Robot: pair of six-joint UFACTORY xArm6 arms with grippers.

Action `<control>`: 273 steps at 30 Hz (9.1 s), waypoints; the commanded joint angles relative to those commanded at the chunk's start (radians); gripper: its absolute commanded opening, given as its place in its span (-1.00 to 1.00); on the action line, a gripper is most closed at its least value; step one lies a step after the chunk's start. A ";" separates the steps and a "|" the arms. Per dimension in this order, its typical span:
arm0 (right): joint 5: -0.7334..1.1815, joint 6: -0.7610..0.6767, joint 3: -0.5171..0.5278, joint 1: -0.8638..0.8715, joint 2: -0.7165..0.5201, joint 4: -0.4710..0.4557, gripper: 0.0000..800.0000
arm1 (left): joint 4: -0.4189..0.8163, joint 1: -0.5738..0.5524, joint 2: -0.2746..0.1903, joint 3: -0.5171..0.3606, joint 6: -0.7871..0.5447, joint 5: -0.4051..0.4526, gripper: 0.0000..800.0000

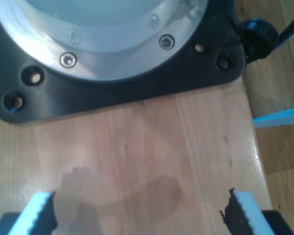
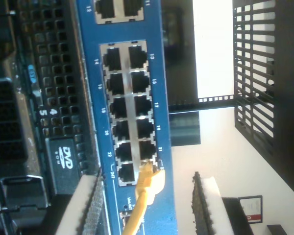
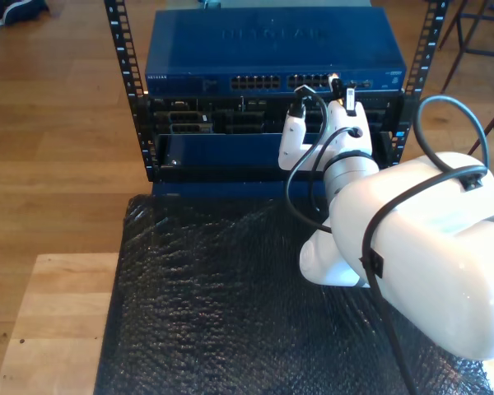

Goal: Grab the cable and plug it in

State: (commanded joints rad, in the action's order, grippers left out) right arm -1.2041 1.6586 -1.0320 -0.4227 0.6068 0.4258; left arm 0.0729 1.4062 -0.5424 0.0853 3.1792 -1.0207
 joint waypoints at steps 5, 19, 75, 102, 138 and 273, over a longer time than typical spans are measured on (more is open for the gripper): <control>0.000 0.000 -0.002 0.005 0.002 0.000 0.00 | 0.000 0.000 0.000 0.000 0.002 0.000 1.00; 0.000 -0.002 -0.011 0.023 0.006 0.002 -0.26 | 0.000 0.000 0.000 0.000 0.002 0.000 1.00; 0.040 0.002 -0.066 0.035 0.037 -0.005 -0.10 | 0.000 0.000 0.000 0.000 0.000 0.000 1.00; 0.310 -0.003 0.209 0.021 -0.245 -0.006 0.19 | 0.000 0.000 0.000 0.000 0.002 0.000 1.00; 1.048 0.029 0.301 0.324 -0.647 -0.224 0.82 | 0.000 0.000 0.000 0.000 0.002 0.000 1.00; 2.145 1.376 0.973 1.803 -1.208 -0.480 0.99 | 0.000 0.000 0.000 0.000 0.002 0.000 1.00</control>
State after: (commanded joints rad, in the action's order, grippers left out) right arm 0.9409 3.0350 -0.0593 1.3802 -0.6007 -0.0545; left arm 0.0729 1.4062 -0.5424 0.0853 3.1807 -1.0207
